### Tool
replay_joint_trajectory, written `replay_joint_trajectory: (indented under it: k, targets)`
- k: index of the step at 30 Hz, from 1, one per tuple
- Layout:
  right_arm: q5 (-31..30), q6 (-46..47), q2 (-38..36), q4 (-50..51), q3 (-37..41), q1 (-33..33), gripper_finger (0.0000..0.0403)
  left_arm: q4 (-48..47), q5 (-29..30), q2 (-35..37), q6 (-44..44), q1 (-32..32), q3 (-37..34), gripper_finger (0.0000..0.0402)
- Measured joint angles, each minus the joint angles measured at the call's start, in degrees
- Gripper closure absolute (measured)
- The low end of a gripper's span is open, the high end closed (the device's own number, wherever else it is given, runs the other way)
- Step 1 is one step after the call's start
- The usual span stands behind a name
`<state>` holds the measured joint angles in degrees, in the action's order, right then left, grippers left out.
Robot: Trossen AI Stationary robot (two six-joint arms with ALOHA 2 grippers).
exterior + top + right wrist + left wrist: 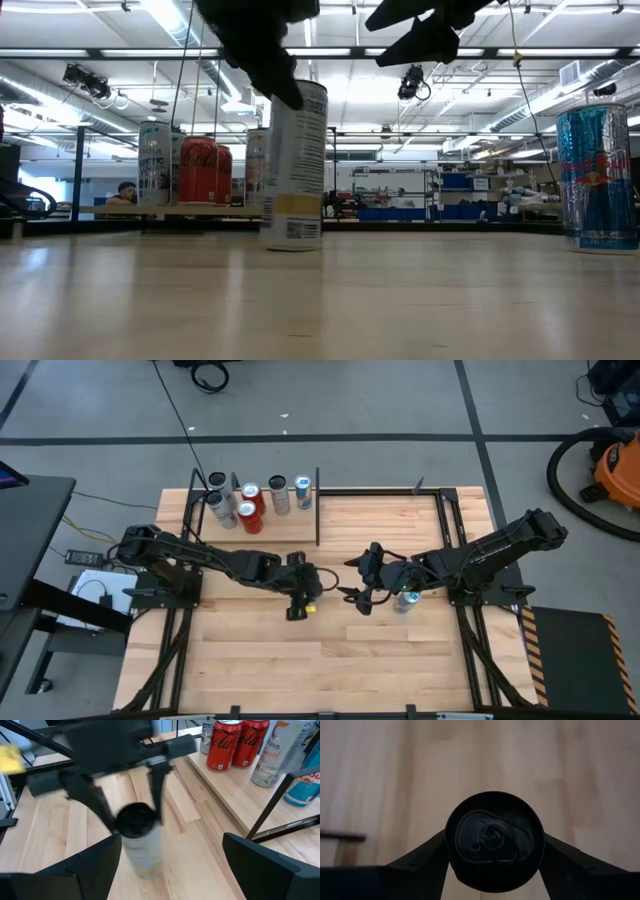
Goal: Place canned beverage on shelf
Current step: Put the white-yellow soda can on the shelf aligned with the other white-yellow soda can
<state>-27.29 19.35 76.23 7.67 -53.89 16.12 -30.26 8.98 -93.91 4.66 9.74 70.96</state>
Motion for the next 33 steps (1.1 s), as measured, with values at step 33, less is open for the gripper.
replay_joint_trajectory:
  k: [33]
  targets:
    - [1.91, 0.39, 3.39, -0.65, -0.03, 0.75, 0.0046, -4.46, -33.72, 1.03, -42.14, -5.8, -0.24, 0.0139]
